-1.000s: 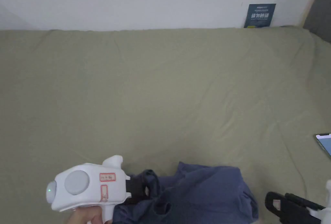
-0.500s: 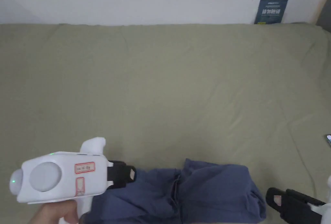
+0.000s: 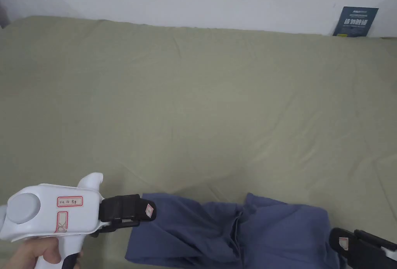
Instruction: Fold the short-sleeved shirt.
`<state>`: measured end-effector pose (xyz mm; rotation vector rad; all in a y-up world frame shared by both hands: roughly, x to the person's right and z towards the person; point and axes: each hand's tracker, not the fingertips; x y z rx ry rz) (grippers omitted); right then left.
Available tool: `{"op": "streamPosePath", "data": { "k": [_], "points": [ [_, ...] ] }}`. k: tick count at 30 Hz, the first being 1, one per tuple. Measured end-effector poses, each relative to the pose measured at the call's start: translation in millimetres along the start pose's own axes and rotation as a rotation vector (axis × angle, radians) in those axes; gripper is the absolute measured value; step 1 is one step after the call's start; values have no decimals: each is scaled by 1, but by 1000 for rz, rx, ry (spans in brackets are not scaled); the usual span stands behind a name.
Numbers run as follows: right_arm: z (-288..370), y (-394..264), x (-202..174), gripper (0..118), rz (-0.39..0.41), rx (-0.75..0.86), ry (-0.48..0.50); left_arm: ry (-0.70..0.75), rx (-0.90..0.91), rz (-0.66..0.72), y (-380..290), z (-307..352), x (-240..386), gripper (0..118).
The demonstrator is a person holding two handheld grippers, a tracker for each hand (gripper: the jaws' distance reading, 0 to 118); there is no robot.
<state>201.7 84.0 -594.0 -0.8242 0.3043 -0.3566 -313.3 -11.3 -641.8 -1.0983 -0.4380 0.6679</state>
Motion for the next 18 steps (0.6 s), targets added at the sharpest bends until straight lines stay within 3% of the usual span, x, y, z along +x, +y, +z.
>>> {"op": "streamPosePath", "data": {
  "k": [5, 7, 8, 9, 10, 12, 14, 16, 18],
  "points": [
    [2, 2, -3, 0, 6, -4, -27, -211, -57, 128, 20, -42, -24, 110],
    [3, 0, -3, 0, -3, -8, -33, -235, -58, 129, 29, -51, -28, 94],
    [4, -2, -4, 0, -5, -9, -34, -217, -53, 128, 29, -53, -27, 61],
    [5, -3, -5, 0, -6, -10, -36, -92, -38, 82, 28, -57, -24, 8],
    [5, -4, -5, 0, -7, -11, -37, -16, -22, 34, 24, -60, -21, 8],
    [7, -6, -4, 0, -14, -11, -34, -138, -12, 132, 13, -45, -9, 8],
    [7, -7, -2, 0, -15, -13, -30, -143, -6, 134, 11, -34, 0, 8],
    [7, -6, 1, 0, -13, -16, -28, -50, 67, 67, 12, -20, 3, 8],
    [7, -6, 2, 0, -14, -8, -20, -34, 102, 109, 13, 0, 8, 8]
  ]
}}
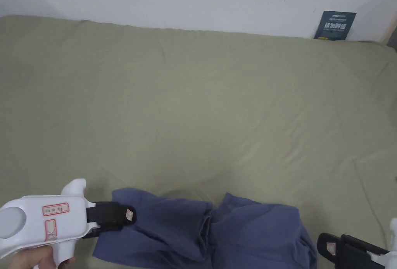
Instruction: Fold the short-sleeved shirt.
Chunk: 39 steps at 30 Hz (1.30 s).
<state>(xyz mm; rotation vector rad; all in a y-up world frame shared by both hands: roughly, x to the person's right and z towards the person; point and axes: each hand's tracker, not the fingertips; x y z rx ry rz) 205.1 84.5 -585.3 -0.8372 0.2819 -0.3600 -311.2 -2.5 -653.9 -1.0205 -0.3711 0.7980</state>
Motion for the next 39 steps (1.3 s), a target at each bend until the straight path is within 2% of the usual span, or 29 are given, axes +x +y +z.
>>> {"op": "streamPosePath", "data": {
  "k": [2, 4, 7, 8, 13, 17, 23, 26, 29, 33, 34, 35, 36, 37, 38, 39],
  "points": [
    [-1, 1, 3, 0, -13, 7, 18, 15, 25, 8, 4, 24, -4, 8],
    [-1, 2, 4, 0, -21, 14, 43, 94, 67, -9, 9, 50, 2, 8],
    [-4, 5, 5, 0, 7, 13, 51, 200, 109, -4, 18, 86, 12, 8],
    [-4, 5, 5, 0, 13, 16, 54, 248, 113, -45, 21, 94, 22, 8],
    [-1, 3, 9, 0, 0, 26, 76, 306, 94, -132, 20, 91, 81, 8],
    [8, -2, 18, 0, -13, 33, 79, 383, 42, -263, 11, 58, 138, 8],
    [21, 0, 34, 0, -42, 64, 63, 354, -29, -389, -8, -20, 200, 8],
    [28, 3, 42, 0, -67, 93, 60, 362, -96, -431, -26, -74, 212, 8],
    [34, 2, 47, 0, -78, 104, 57, 434, -134, -489, -42, -133, 214, 8],
    [41, 2, 53, 0, -81, 106, 39, 488, -160, -474, -53, -184, 201, 11],
    [43, 2, 54, 0, -82, 109, 35, 487, -159, -462, -51, -184, 198, 25],
    [45, 2, 56, 0, -83, 111, 32, 451, -141, -415, -50, -178, 195, 60],
    [46, 3, 57, 0, -85, 115, 28, 370, -125, -386, -47, -168, 192, 115],
    [47, 3, 59, 0, -88, 117, 24, 323, -143, -370, -41, -162, 189, 118],
    [47, 4, 60, 0, -92, 119, 22, 305, -178, -360, -38, -151, 192, 114],
    [46, 5, 61, 0, -96, 116, 20, 316, -88, -417, -37, -131, 198, 111]
  ]
}}
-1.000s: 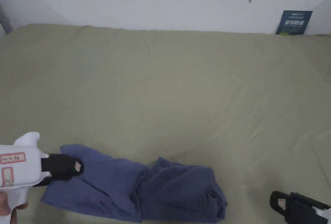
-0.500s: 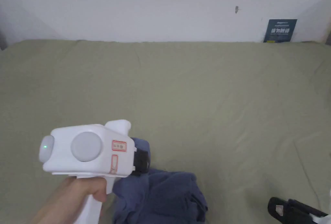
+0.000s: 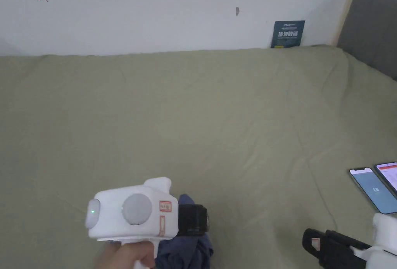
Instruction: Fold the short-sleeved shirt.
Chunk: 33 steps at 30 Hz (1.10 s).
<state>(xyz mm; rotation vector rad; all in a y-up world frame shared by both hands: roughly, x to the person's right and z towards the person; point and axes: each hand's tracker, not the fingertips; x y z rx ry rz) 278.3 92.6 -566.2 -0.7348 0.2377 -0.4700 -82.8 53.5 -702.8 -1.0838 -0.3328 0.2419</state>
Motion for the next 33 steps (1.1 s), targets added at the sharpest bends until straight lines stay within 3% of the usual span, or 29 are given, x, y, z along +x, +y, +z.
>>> {"op": "streamPosePath", "data": {
  "k": [2, 3, 4, 5, 10, 13, 19, 24, 26, 29, 33],
  "points": [
    [-2, 0, 0, 0, 3, -3, -7, -5, 49, -28, -6, 44, -5, 101],
    [-3, 0, 1, 0, 5, -4, -8, 1, 93, -16, -9, 62, -12, 62],
    [-4, 0, 1, 0, 4, -7, -8, -11, 121, 0, -12, 75, -20, 12],
    [-5, 0, 1, 0, 2, -11, -6, -52, 143, 26, -14, 86, -31, 2],
    [-11, -3, 1, 0, -4, -24, 5, -155, 94, 225, -18, 73, -70, 2],
    [-11, -5, 2, 0, -12, -30, 7, -294, 42, 290, -23, 36, -62, 2],
    [-8, 0, -3, 0, 5, -38, 4, -476, -84, 267, -17, -53, -23, 2],
    [-23, 6, -7, 0, 16, -90, 28, -399, -118, 265, -24, -100, -24, 2],
    [-38, 10, -13, 0, 40, -140, 63, -443, -121, 323, -19, -96, -33, 2],
    [-68, 19, -28, 0, 86, -196, 152, -477, -32, 237, -11, -39, -39, 2],
    [-131, 23, -54, 0, 138, -298, 307, -336, 57, 194, -11, 41, -81, 2]
  ]
}}
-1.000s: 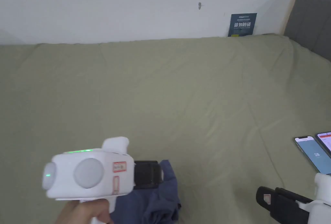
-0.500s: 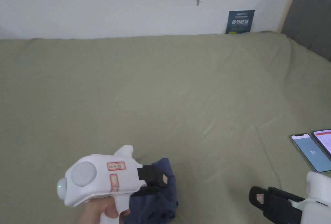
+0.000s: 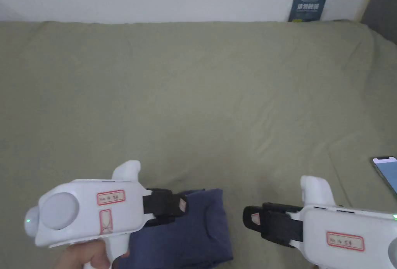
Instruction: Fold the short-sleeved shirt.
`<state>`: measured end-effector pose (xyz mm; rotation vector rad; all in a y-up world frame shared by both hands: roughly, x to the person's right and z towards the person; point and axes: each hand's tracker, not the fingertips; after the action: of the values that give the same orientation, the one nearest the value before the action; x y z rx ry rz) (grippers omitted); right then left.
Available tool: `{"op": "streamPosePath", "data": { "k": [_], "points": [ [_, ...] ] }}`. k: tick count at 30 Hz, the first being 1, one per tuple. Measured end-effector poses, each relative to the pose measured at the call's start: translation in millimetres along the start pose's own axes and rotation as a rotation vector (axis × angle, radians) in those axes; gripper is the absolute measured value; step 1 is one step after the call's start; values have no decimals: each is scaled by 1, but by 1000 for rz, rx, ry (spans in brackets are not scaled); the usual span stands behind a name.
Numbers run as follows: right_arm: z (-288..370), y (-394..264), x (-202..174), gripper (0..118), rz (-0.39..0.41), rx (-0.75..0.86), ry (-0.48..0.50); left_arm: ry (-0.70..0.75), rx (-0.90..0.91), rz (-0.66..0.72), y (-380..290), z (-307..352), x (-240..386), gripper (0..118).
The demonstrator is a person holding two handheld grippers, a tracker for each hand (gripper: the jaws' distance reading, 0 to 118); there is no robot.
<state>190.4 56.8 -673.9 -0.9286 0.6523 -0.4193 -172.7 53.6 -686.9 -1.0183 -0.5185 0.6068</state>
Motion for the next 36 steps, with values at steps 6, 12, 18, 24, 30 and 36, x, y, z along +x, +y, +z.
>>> {"op": "streamPosePath", "data": {
  "k": [6, 12, 18, 24, 30, 36],
  "points": [
    [-114, 3, 37, 0, -263, -152, 423, 244, 51, 13, -12, 70, -59, 2],
    [-152, -30, 94, 0, -426, -201, 476, 224, -3, 102, -13, 63, -104, 2],
    [-146, -35, 106, 0, -532, -154, 557, -75, -88, 156, -9, 45, -117, 85],
    [-147, -33, 93, 0, -527, -153, 545, -146, -166, 147, -14, 7, -111, 117],
    [-145, -34, 91, 0, -535, -148, 547, -276, -139, 172, -8, -45, -127, 92],
    [-144, -30, 89, 0, -507, -159, 525, -207, -126, 179, 0, -38, -134, 29]
  ]
}}
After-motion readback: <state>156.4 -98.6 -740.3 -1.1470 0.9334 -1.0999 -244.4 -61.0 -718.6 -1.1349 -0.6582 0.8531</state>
